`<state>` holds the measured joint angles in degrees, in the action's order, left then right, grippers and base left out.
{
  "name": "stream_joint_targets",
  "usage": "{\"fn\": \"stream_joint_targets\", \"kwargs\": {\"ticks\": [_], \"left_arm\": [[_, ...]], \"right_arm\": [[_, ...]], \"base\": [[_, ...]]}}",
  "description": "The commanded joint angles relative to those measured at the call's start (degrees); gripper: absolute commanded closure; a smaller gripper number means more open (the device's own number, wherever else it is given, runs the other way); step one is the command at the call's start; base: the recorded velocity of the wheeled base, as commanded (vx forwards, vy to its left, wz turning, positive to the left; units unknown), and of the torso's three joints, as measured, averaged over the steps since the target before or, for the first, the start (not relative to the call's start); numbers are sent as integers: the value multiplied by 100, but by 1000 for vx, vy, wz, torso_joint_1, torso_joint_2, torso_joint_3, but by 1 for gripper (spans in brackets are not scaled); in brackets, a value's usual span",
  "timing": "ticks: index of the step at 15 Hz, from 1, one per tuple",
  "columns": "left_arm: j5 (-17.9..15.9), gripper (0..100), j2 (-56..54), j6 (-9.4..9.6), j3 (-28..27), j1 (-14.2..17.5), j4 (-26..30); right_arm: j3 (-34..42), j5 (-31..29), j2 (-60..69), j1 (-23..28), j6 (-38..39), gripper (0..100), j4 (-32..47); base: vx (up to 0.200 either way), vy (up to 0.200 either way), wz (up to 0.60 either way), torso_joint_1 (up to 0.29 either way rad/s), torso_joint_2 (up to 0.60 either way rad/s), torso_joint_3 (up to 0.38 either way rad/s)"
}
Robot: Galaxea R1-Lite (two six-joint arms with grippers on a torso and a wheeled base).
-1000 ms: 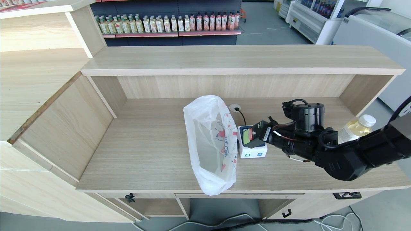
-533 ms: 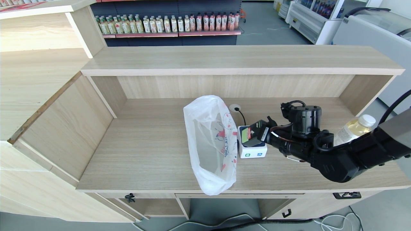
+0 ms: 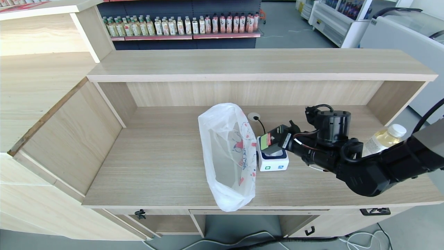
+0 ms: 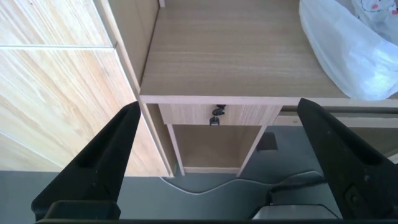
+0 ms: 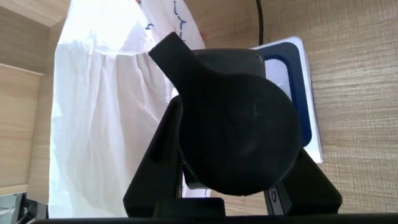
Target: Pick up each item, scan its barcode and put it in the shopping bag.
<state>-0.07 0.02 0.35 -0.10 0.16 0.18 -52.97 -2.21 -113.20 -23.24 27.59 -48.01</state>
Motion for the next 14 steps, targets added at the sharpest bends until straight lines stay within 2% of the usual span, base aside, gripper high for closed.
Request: {"fn": "stream_joint_targets", "kwargs": {"ticks": [1,2,3,4,5,11,14], "left_arm": [[-1,0,-2,0,1,2,-1],[-1,0,-2,0,1,2,-1],[-1,0,-2,0,1,2,-1],[-1,0,-2,0,1,2,-1],[7,0,-2,0,1,2,-1],[-1,0,-2,-18,1,2,-1],[-1,0,-2,-9,1,2,-1]], "right_arm": [[59,-8,474,-58,-289,100,-60],[164,-25,712,-129,-641,100,-68],[542,-43,1204,-304,-1405,100,-77],[762,-52,1389,-419,-1634,100,-77],[867,-105,1485,-524,-1660,100,-77],[700,-166,1160,-621,-1660,100,-33],[691,-148,861,-630,-1643,100,-42]], "base": [[0,0,0,0,0,0],[0,0,0,0,0,0],[0,0,0,0,0,0],[0,0,0,0,0,0],[0,0,0,0,0,0],[0,200,0,-1,0,4],[0,0,0,0,0,0]]}}
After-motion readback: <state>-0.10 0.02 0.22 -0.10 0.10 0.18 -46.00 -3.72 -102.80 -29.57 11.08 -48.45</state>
